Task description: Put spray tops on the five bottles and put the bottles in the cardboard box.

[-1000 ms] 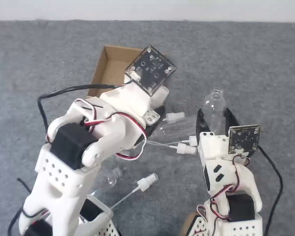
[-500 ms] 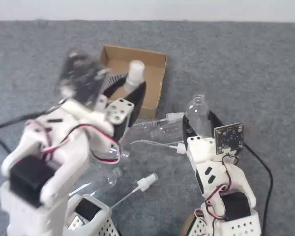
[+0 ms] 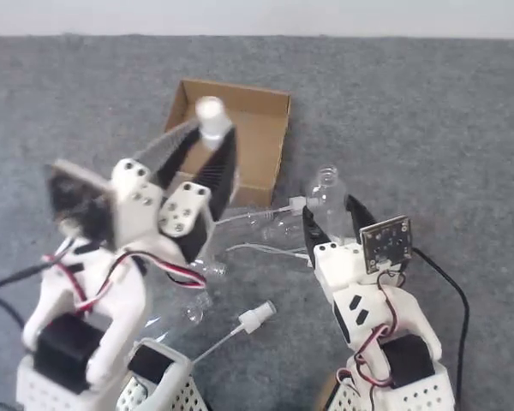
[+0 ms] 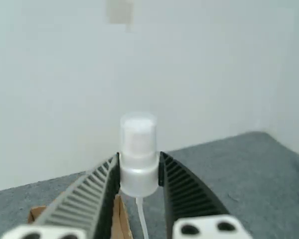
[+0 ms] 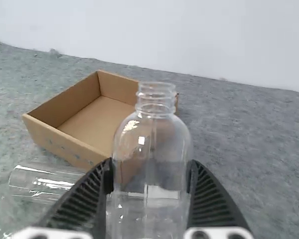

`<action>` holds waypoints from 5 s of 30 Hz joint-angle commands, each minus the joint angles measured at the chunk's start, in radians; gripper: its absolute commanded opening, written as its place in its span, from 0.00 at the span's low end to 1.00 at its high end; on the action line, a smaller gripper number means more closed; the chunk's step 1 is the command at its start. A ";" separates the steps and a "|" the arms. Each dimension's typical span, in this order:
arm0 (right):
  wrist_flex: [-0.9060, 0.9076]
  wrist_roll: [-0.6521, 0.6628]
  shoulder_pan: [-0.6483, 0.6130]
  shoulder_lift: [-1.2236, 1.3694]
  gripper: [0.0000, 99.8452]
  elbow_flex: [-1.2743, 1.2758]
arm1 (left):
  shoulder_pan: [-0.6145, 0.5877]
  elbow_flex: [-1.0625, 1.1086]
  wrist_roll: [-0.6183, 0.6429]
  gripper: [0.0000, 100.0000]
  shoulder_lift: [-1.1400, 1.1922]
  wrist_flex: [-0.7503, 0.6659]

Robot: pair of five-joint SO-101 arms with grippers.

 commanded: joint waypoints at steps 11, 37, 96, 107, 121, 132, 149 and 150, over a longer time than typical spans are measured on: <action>-0.108 0.002 -0.116 -0.018 0.06 0.028 | -0.255 0.321 0.311 0.01 -0.318 -0.245; -0.363 0.120 -0.317 -0.018 0.06 0.218 | -0.313 0.467 0.414 0.01 -0.562 -0.302; -0.375 0.123 -0.395 -0.019 0.06 0.224 | -0.152 0.654 0.267 0.02 -0.586 -0.341; -0.372 0.123 -0.394 -0.019 0.06 0.204 | -0.146 0.648 0.141 0.02 -0.588 -0.287; -0.374 0.123 -0.400 -0.019 0.06 0.213 | -0.155 0.572 0.236 0.01 -0.589 -0.391; -0.377 0.121 -0.401 -0.019 0.06 0.210 | -0.155 0.621 0.238 0.01 -0.588 -0.451; -0.377 0.121 -0.441 -0.019 0.06 0.206 | -0.155 0.740 0.232 0.01 -0.589 -0.496; -0.377 0.121 -0.429 -0.019 0.06 0.206 | -0.155 0.725 0.232 0.01 -0.591 -0.477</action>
